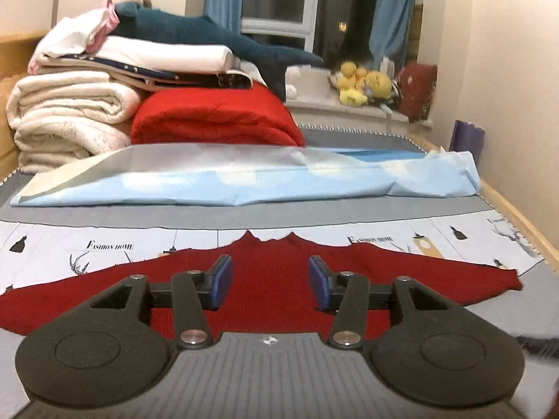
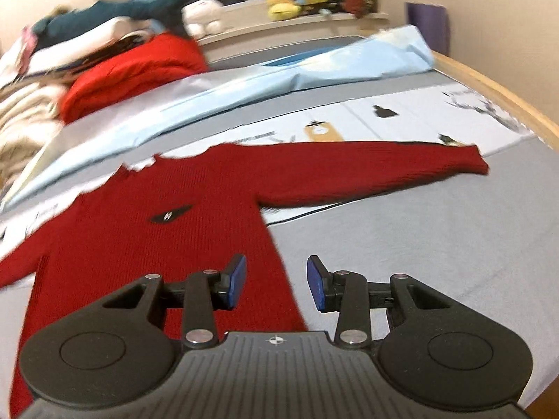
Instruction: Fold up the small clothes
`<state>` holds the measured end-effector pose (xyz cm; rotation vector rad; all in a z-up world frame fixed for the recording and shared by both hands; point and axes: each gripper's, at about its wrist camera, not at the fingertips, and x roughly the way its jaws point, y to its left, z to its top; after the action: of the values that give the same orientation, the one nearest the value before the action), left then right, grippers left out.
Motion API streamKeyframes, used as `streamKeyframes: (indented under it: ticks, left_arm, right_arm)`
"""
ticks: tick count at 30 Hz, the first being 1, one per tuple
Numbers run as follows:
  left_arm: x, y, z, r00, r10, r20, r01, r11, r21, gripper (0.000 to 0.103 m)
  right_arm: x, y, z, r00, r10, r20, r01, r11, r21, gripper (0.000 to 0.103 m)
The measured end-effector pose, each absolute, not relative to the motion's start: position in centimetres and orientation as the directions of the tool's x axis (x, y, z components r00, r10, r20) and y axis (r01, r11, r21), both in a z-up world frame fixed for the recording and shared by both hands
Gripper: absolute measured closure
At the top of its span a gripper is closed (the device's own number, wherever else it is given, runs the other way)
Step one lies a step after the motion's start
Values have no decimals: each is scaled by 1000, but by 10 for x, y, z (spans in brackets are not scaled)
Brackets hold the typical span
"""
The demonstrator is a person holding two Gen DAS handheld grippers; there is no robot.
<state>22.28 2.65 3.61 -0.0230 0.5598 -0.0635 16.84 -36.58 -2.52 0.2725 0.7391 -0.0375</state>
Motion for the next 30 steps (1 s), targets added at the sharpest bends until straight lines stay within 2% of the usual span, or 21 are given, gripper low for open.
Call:
streamKeyframes:
  ticks: [2, 4, 5, 9, 13, 17, 25, 26, 28, 30]
  left_arm:
    - [239, 18, 9, 733, -1, -680, 29, 999, 29, 54]
    - [257, 20, -4, 677, -50, -734, 15, 998, -55, 56]
    - [266, 21, -6, 679, -76, -730, 17, 996, -88, 56]
    - [282, 19, -14, 718, -15, -695, 19, 1000, -2, 55]
    - [296, 30, -31, 671, 2, -742, 5, 1000, 7, 55]
    - [298, 49, -39, 641, -7, -768, -17, 1000, -24, 55]
    - [304, 61, -53, 621, -4, -784, -6, 1000, -10, 55]
    - [304, 63, -55, 617, -3, -787, -8, 1000, -10, 55]
    - [306, 67, -58, 608, 3, -794, -14, 1000, -6, 55]
    - [306, 74, -58, 610, 5, -793, -24, 1000, -12, 55]
  right_arm:
    - [180, -379, -27, 735, 57, -675, 166, 951, 261, 63]
    - [197, -396, -29, 722, 48, -690, 195, 943, 269, 63]
    - [204, -407, -28, 723, 36, -690, 219, 935, 278, 63]
    - [245, -462, -46, 728, -40, -684, 387, 848, 363, 65]
    - [276, -506, -83, 734, -123, -668, 506, 755, 417, 65]
    - [299, -537, -129, 728, -91, -680, 563, 645, 517, 65]
    - [340, -569, -168, 755, -139, -641, 605, 525, 599, 64]
    - [343, -570, -169, 757, -151, -635, 605, 530, 594, 66]
    - [351, -569, -166, 745, -190, -639, 621, 546, 562, 85]
    - [357, -566, -160, 728, -247, -640, 649, 549, 527, 90]
